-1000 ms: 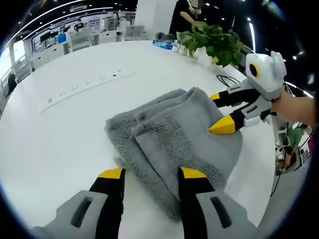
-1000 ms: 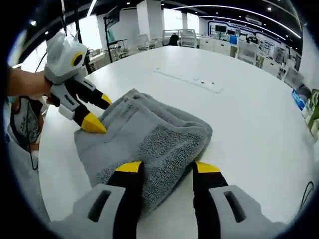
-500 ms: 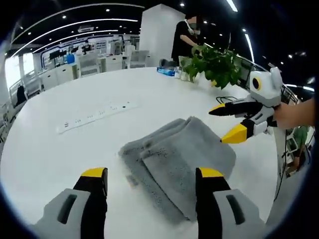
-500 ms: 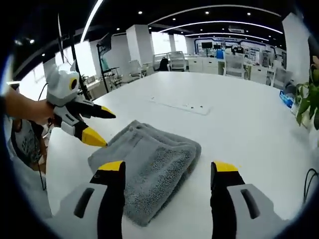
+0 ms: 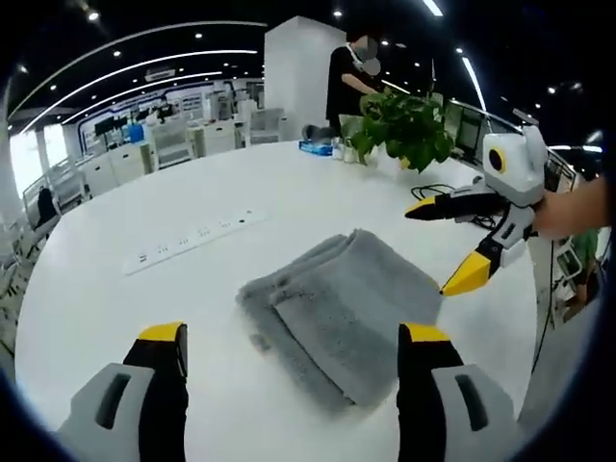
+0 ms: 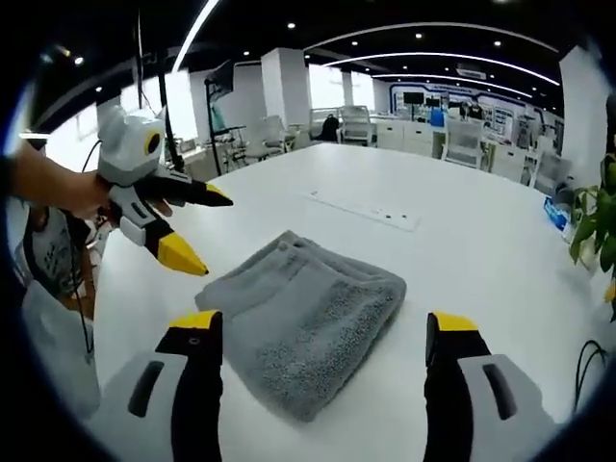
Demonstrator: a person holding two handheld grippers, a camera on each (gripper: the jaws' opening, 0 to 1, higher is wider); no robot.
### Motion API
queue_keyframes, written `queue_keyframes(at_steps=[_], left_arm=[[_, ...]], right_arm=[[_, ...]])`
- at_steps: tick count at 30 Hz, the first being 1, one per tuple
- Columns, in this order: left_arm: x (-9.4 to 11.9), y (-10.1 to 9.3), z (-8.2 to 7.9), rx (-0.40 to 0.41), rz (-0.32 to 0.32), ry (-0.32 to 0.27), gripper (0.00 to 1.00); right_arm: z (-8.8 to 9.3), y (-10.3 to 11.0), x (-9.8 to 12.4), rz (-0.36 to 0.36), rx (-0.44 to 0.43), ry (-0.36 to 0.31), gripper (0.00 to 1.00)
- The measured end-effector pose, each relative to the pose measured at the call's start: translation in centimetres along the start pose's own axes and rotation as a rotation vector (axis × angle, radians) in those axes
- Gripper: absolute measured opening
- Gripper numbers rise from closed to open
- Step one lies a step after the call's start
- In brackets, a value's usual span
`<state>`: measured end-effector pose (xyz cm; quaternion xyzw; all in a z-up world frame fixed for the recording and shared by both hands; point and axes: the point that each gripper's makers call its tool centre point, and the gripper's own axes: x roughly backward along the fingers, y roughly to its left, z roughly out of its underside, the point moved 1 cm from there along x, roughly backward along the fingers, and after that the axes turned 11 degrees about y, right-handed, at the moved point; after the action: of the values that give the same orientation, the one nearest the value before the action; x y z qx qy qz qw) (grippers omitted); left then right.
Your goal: Fold the towel on the table until its edges align and the towel forms a compact rectangular stack.
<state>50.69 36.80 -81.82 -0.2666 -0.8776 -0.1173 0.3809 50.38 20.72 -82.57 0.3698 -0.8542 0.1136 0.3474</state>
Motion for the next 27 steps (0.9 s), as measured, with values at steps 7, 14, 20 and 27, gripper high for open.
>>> queue_keyframes(at_steps=[7,14,20,27], left_arm=[[1.8,-0.7,0.9,-0.003,-0.019,-0.014,0.99],[4.0,-1.4,2.0,-0.009,-0.032,-0.035,0.99],[5.9,-1.9,3.1,-0.014,-0.063,-0.042,0.99],[7.7,-3.0,4.4,-0.009,-0.074,-0.064,0.99]], right_arm=[[0.5,1.0,1.4,0.013,0.000,-0.013,0.95],[0.8,1.8,3.2,0.040,0.003,-0.031,0.99],[1.2,2.8,4.4,0.046,0.020,-0.045,0.99],[2.1,4.0,5.8,0.052,0.021,-0.049,0.99]])
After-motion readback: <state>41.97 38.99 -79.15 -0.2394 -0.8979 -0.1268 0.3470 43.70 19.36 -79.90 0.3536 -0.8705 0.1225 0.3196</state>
